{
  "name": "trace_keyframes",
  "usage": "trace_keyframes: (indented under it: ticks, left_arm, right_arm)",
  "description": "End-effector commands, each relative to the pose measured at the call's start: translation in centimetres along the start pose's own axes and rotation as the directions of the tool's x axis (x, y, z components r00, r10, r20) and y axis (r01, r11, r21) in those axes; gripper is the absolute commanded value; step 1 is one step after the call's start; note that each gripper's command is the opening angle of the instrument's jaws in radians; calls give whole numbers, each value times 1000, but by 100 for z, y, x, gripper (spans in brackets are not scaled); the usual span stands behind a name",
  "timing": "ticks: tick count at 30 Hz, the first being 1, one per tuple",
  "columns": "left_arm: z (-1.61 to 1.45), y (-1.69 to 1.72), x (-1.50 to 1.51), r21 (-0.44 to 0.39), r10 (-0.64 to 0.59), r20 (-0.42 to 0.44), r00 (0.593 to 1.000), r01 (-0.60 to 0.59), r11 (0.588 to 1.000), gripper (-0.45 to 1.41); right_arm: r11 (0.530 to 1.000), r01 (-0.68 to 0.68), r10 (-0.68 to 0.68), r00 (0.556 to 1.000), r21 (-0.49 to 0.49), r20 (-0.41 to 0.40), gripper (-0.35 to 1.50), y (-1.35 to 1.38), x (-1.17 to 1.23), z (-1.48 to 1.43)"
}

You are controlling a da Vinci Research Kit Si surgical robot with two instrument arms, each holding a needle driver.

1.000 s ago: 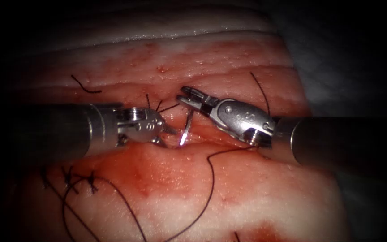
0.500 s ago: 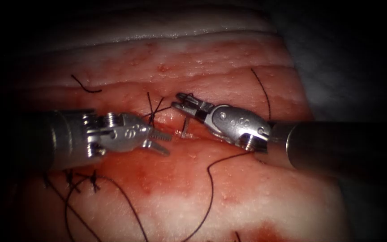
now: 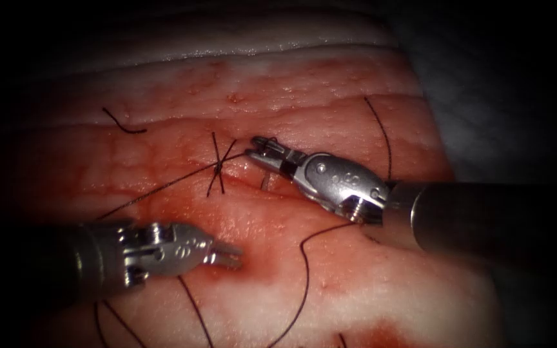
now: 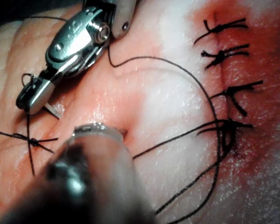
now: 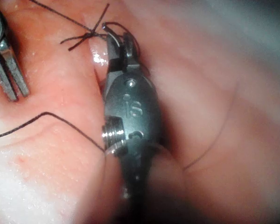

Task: Wound Closure
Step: Using the right needle driver, throw the needle through the bottom of the incision.

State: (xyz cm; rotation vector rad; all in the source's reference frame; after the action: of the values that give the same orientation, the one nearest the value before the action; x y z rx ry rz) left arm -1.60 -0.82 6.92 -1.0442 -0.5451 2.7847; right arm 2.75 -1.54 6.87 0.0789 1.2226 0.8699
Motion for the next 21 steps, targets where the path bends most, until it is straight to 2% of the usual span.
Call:
trace_keyframes:
  ticks: [1,9,13,21]
  left_arm:
    - [11,-2,-1,-2,2,-3,1000,-2,1000,-27]
    - [15,-4,-11,-9,-13,-8,1000,13,1000,-30]
    - [15,-4,-12,-9,-12,-7,1000,12,1000,-30]
    - [19,-4,-14,-6,-10,-6,1000,10,1000,-30]
  right_arm:
    - [999,-37,37,999,4,1,-35,-2,1,8]
    - [996,-94,94,996,13,7,-35,2,9,2]
    - [981,-192,192,981,14,11,-35,3,13,2]
    - [954,-298,298,954,18,16,-35,5,16,1]
